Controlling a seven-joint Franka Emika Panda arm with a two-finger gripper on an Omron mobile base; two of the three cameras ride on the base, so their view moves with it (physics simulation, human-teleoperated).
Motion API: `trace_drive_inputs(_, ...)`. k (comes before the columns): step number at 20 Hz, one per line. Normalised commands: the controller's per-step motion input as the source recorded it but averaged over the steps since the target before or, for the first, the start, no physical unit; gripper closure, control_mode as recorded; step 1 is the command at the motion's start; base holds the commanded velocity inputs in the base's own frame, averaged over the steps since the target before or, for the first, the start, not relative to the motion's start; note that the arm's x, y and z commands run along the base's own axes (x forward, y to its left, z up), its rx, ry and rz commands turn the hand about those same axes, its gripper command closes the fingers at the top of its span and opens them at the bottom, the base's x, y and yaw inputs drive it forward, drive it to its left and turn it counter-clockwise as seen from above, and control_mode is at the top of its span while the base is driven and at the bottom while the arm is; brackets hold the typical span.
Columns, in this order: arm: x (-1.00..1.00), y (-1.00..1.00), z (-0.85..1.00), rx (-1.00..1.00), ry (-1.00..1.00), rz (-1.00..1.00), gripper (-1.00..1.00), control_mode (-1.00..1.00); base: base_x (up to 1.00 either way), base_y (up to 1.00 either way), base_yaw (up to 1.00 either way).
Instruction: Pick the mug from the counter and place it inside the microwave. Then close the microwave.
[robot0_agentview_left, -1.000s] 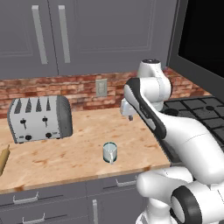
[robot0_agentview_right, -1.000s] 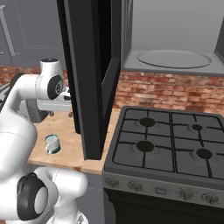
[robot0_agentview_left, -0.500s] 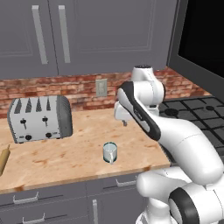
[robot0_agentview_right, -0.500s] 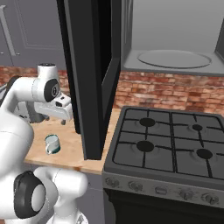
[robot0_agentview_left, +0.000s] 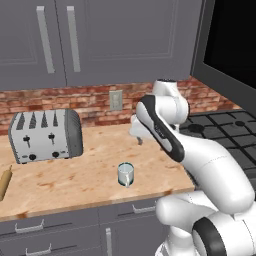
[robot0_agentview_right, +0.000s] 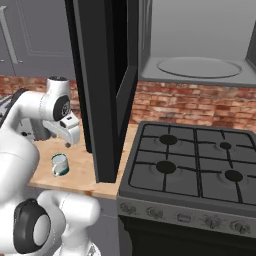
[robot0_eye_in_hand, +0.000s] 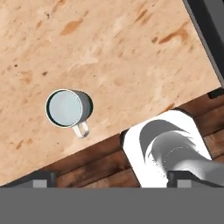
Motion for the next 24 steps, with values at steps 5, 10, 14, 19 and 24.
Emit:
trace_drive_inputs(5,0.0,0.67,-0.08,-0.02,-0.11,-0.01,-1.0,-1.0,0.0,0.0,0.0)
trace_drive_inputs(10,0.0,0.44,-0.03,-0.04,-0.18,0.09,-1.0,-1.0,0.0,0.0,0.0)
trace_drive_inputs(14,0.0,0.06,-0.09,0.0,-0.13,0.23,-1.0,-1.0,0.0,0.0,0.0)
trace_drive_inputs(19,0.0,-0.01,-0.17,0.0,-0.07,0.21,-1.0,-1.0,0.0,0.0,0.0)
trace_drive_inputs(24,-0.06,-0.11,-0.11,0.0,0.0,0.07,-1.0,-1.0,0.0,0.0,0.0)
